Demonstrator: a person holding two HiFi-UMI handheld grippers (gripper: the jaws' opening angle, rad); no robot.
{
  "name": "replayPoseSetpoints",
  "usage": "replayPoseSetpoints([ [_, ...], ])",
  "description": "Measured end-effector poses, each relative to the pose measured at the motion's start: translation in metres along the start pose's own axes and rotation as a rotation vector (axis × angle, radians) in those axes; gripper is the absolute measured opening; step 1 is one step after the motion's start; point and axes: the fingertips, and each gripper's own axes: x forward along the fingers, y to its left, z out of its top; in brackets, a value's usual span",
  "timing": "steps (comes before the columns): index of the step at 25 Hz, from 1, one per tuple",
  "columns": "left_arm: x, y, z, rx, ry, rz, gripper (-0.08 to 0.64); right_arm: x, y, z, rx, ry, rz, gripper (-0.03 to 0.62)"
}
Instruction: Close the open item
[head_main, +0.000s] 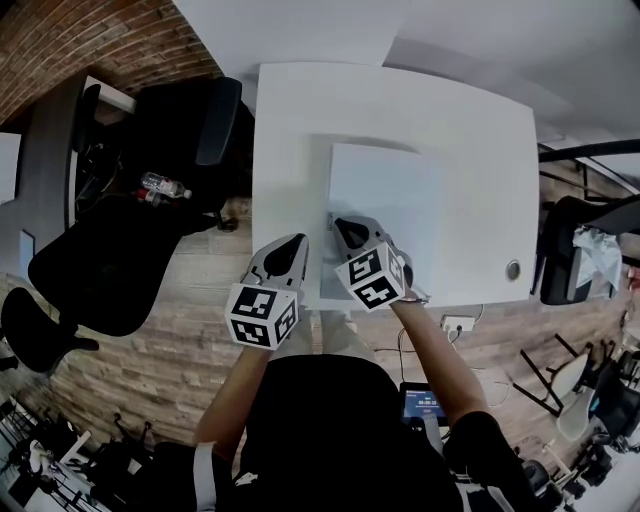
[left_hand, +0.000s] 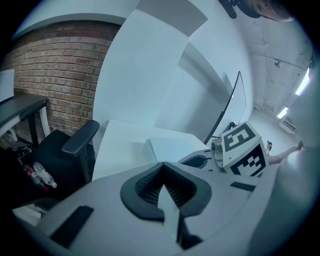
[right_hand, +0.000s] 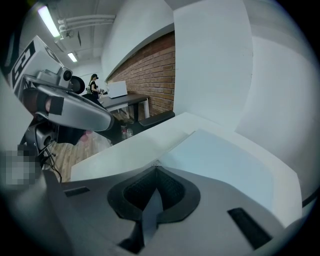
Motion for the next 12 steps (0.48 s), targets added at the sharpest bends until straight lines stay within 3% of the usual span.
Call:
replayPoseSetpoints([
  [12,-0.013,0.0,0.022,0.032,-0.041,-0.016,0.009,-0.012,0.0,0.014,-0.011,-0.005,-0.026,0.038],
])
